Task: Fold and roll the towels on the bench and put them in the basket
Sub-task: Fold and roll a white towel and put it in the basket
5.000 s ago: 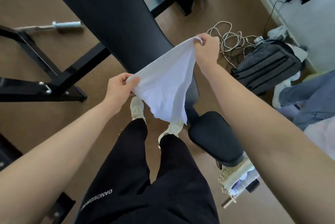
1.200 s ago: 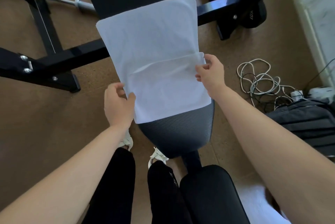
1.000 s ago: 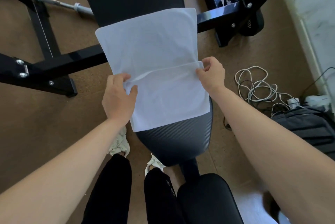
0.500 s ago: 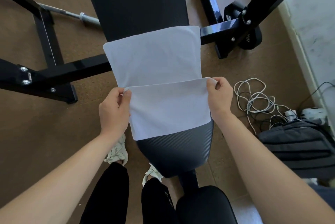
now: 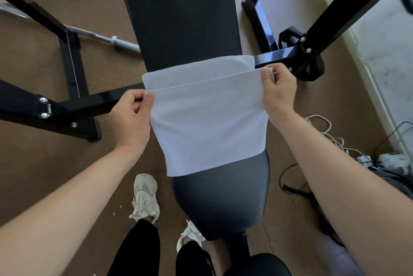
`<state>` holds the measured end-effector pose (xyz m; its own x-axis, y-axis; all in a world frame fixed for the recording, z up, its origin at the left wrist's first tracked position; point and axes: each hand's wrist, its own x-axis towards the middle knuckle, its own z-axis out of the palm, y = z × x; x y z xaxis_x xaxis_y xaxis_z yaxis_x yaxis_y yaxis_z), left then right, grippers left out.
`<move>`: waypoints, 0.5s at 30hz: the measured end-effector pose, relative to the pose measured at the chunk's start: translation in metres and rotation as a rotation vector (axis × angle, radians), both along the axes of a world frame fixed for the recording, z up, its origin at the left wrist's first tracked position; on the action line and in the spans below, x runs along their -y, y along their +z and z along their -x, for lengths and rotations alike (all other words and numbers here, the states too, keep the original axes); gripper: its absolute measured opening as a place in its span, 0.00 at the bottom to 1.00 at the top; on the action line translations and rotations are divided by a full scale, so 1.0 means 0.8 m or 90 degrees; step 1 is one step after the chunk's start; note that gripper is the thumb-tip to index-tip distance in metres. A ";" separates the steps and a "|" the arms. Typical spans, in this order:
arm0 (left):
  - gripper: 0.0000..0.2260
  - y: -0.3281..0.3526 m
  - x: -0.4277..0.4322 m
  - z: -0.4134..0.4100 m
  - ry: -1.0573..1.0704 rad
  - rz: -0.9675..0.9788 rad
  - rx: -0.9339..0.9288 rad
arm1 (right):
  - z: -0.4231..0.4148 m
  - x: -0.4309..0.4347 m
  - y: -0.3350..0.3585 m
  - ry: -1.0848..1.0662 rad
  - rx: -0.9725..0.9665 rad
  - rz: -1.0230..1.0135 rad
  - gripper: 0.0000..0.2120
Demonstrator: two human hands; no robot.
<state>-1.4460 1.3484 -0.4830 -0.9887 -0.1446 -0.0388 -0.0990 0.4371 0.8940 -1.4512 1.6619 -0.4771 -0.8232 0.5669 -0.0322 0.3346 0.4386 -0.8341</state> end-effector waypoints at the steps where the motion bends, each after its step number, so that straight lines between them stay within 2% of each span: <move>1: 0.10 0.001 0.000 0.006 0.002 0.003 -0.004 | 0.009 -0.001 0.002 0.000 0.000 -0.002 0.07; 8: 0.12 0.000 -0.005 0.051 0.024 0.045 -0.027 | 0.061 -0.006 -0.003 -0.014 0.010 -0.017 0.09; 10: 0.14 -0.008 -0.006 0.062 0.035 0.031 0.022 | 0.068 -0.009 -0.006 -0.027 0.030 -0.016 0.10; 13: 0.23 -0.017 -0.006 0.066 0.098 0.001 0.144 | 0.059 -0.010 -0.014 -0.050 0.081 0.020 0.17; 15: 0.24 -0.025 -0.004 0.056 0.146 -0.026 0.203 | 0.040 -0.010 -0.025 -0.053 0.116 0.048 0.21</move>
<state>-1.4906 1.3519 -0.5031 -0.8688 -0.3519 -0.3483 -0.4647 0.3368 0.8189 -1.4835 1.6699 -0.4973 -0.7504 0.6227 -0.2218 0.5155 0.3412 -0.7860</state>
